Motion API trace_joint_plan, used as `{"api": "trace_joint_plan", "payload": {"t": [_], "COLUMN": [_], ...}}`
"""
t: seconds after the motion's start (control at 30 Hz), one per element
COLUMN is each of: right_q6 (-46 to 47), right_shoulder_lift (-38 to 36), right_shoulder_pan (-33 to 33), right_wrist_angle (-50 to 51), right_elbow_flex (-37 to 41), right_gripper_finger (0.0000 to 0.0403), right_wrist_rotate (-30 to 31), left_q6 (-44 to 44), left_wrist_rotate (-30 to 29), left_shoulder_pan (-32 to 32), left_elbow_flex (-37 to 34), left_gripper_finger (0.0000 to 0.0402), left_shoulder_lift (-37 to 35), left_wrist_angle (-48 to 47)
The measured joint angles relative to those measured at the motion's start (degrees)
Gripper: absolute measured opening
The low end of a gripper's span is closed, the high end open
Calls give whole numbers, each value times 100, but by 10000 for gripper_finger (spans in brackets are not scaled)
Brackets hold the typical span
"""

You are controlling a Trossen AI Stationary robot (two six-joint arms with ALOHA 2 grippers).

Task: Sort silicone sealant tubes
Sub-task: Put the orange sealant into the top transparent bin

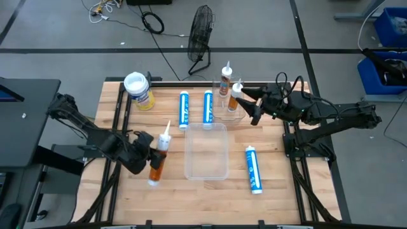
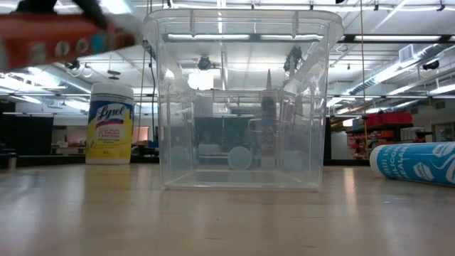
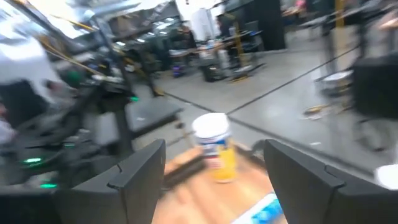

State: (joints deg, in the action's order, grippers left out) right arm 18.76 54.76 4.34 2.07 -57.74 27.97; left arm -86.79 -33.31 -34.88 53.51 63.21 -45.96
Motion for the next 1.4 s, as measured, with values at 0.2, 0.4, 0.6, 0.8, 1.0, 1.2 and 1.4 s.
{"api": "trace_joint_plan", "payload": {"t": [0.2, 0.4, 0.6, 0.8, 1.0, 1.2, 1.4], "right_q6": [781, 1223, 1740, 2011, 1964, 1729, 1624], "right_shoulder_lift": [0, 0, 27, 179, 658, 1447, 2211], "right_shoulder_pan": [0, 0, 0, 0, -16, -116, -197], "right_wrist_angle": [-115, -145, -402, -834, -371, 302, 618], "right_elbow_flex": [0, 0, 0, 0, -588, -1602, -2403], "right_gripper_finger": [274, 274, 275, 275, 286, 336, 364], "right_wrist_rotate": [-620, -1123, -1619, -2009, -2005, -2279, -2763], "left_q6": [994, 2015, 3036, 3779, 4233, 4311, 4443], "left_wrist_rotate": [-290, -436, -390, -1, 466, 663, 677], "left_shoulder_pan": [365, 798, 1238, 1670, 1974, 2181, 2225], "left_elbow_flex": [732, 1397, 1918, 2081, 2084, 2082, 2082], "left_gripper_finger": [211, 211, 211, 211, 211, 211, 211], "left_shoulder_lift": [1, 1, 28, 134, 388, 658, 808], "left_wrist_angle": [-66, -57, 286, 1118, 1971, 2490, 3059]}}
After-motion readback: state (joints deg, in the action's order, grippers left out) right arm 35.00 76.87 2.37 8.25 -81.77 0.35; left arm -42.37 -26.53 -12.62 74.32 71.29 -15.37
